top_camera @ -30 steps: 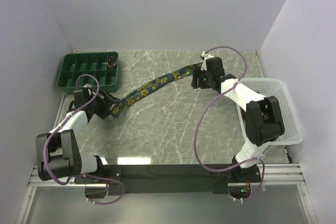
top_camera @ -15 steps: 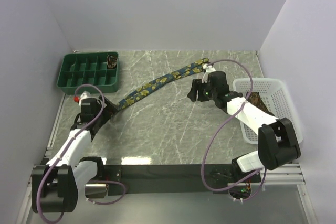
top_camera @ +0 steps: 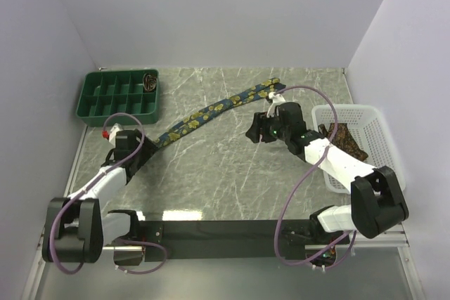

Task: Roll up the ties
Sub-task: Flatten the tie

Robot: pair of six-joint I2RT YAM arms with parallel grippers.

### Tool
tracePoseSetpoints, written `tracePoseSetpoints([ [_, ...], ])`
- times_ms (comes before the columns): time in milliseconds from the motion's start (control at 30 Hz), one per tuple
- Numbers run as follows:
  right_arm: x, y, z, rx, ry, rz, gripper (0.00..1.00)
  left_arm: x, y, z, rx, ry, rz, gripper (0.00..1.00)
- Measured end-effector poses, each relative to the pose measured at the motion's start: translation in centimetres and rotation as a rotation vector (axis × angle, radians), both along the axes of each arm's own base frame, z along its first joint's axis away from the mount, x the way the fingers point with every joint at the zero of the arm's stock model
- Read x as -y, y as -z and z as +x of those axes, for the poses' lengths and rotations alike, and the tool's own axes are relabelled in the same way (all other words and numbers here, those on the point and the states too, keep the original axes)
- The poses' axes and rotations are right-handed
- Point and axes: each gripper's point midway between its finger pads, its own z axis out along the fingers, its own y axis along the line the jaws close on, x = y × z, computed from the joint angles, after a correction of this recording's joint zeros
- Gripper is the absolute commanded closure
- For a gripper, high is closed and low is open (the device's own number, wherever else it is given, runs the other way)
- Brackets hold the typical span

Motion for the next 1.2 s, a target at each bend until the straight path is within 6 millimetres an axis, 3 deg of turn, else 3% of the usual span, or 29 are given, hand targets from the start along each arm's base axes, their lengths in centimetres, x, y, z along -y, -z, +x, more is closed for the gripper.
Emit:
tracePoseSetpoints([
  [67,0.0,-0.2,-0.1,0.007,0.000,0.005,0.34,-0.1,0.6,0.2,-0.018,-0.012,-0.002,0.40],
  [100,0.1,-0.2,-0.2,0.009,-0.001,0.006,0.34,-0.1,0.8,0.3,-0.025,-0.016,-0.005,0.54],
  [167,0.2,-0.2,-0.5,0.009,-0.002,0.007,0.34,-0.1,1.1,0.5,-0.037,-0.030,-0.017,0.72],
  [200,0.2,-0.2,-0.6,0.009,-0.002,0.008,0.34,-0.1,1.2,0.6,-0.041,-0.033,-0.019,0.92],
  [233,0.3,-0.1,-0.7,0.008,-0.002,0.007,0.34,0.0,1.2,0.7,-0.042,-0.039,-0.028,0.99],
  [400,0.5,-0.4,-1.3,0.014,-0.002,0.008,0.34,0.4,0.1,1.1,-0.026,-0.038,-0.055,0.99],
  [433,0.6,-0.6,-1.3,0.019,-0.002,0.009,0.34,0.5,-0.2,1.0,-0.023,-0.039,-0.063,0.92],
  [467,0.6,-0.8,-1.4,0.024,-0.002,0.011,0.34,0.5,-0.4,0.9,-0.019,-0.040,-0.069,0.78],
  [500,0.6,-1.1,-1.4,0.030,-0.002,0.011,0.34,0.4,-0.7,0.8,-0.014,-0.044,-0.078,0.49],
  [533,0.7,-1.3,-1.5,0.034,0.000,0.011,0.34,0.4,-0.9,0.7,-0.014,-0.040,-0.078,0.35],
  [600,0.8,-1.5,-1.6,0.041,-0.001,0.010,0.34,0.0,-1.0,0.4,-0.018,-0.054,-0.083,0.08],
  [633,0.9,-1.6,-1.7,0.043,-0.001,0.008,0.34,-0.3,-0.9,0.2,-0.028,-0.058,-0.076,0.01],
  [733,1.1,-1.7,-2.0,0.041,-0.002,-0.003,0.34,-0.9,-1.9,-0.1,-0.034,-0.048,-0.030,0.01],
  [833,1.5,-2.2,-2.4,0.050,0.006,-0.009,0.34,-0.3,-5.6,1.2,0.024,0.065,0.091,0.01],
  [967,1.8,-3.4,-2.9,0.077,0.006,0.000,0.34,4.5,-11.6,3.9,0.160,0.339,0.264,0.01],
  [1033,1.8,-4.1,-3.1,0.092,0.005,0.007,0.34,7.4,-13.1,5.0,0.203,0.479,0.342,0.01],
  [1100,1.9,-4.5,-3.4,0.101,0.005,0.012,0.34,10.1,-12.8,6.1,0.200,0.611,0.422,0.01],
  [1200,2.1,-4.9,-3.8,0.108,0.005,0.018,0.34,13.1,-10.2,7.9,0.144,0.777,0.531,0.00],
])
